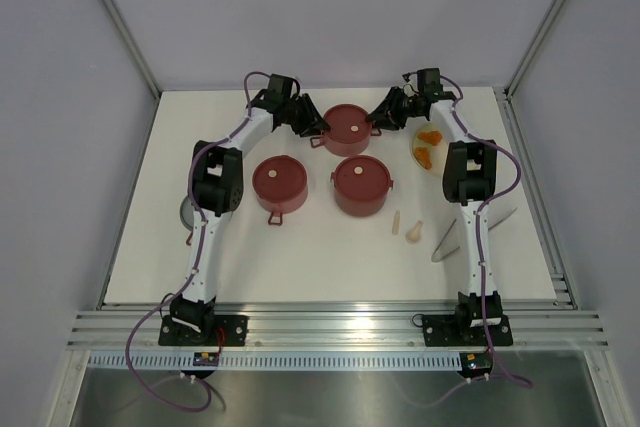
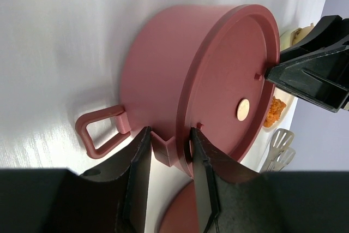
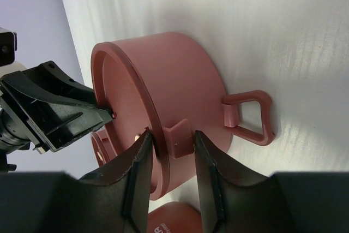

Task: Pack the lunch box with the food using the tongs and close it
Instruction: Pick up the packing box from the center of the board.

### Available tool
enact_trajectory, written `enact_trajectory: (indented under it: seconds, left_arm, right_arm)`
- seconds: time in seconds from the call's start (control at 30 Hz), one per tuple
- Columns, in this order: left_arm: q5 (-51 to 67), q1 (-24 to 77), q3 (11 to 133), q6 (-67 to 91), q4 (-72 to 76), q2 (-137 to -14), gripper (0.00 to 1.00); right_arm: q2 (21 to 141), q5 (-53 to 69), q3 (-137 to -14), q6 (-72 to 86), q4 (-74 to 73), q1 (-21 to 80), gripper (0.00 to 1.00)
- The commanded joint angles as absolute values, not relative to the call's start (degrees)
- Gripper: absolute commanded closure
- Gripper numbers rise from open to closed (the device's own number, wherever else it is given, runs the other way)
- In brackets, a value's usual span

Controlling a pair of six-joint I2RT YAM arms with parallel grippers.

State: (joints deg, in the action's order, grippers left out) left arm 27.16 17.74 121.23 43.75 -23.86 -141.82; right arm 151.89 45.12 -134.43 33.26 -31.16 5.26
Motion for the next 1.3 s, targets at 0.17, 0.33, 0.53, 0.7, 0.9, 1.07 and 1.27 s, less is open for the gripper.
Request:
enact_trajectory:
  seconds: [0.17,0.33,0.53,0.7,0.9,1.07,1.27]
  left_arm:
    - [27.42,17.93,120.50,41.57,-24.70,-137.90,0.80]
    - [27.95,17.84,120.50,41.84,-24.35,-137.99,0.85]
    - [28.30,17.84,120.32,41.40,-24.96,-137.90,0.96]
    - [28.74,17.84,119.88,40.69,-25.31,-137.03,1.00]
    - [29.88,17.93,116.55,41.22,-23.13,-133.60,1.00]
    - [31.02,17.93,114.26,41.57,-21.62,-129.30,1.00]
    - [31.99,18.02,115.05,41.75,-21.53,-127.18,1.00]
  right_arm:
    - [148.97,46.14,-134.03,33.40,-29.53,5.89,0.60]
    - [148.36,46.32,-133.60,33.66,-28.74,5.80,0.89]
    - [145.64,45.70,-131.14,32.96,-27.86,5.89,1.00]
    - [141.86,45.26,-126.04,32.69,-25.84,6.06,1.00]
    - [135.80,44.21,-118.49,31.99,-23.12,6.85,1.00]
    - [130.26,42.81,-112.51,33.05,-19.34,6.94,1.00]
    - [126.39,42.19,-111.97,34.19,-18.28,6.94,1.00]
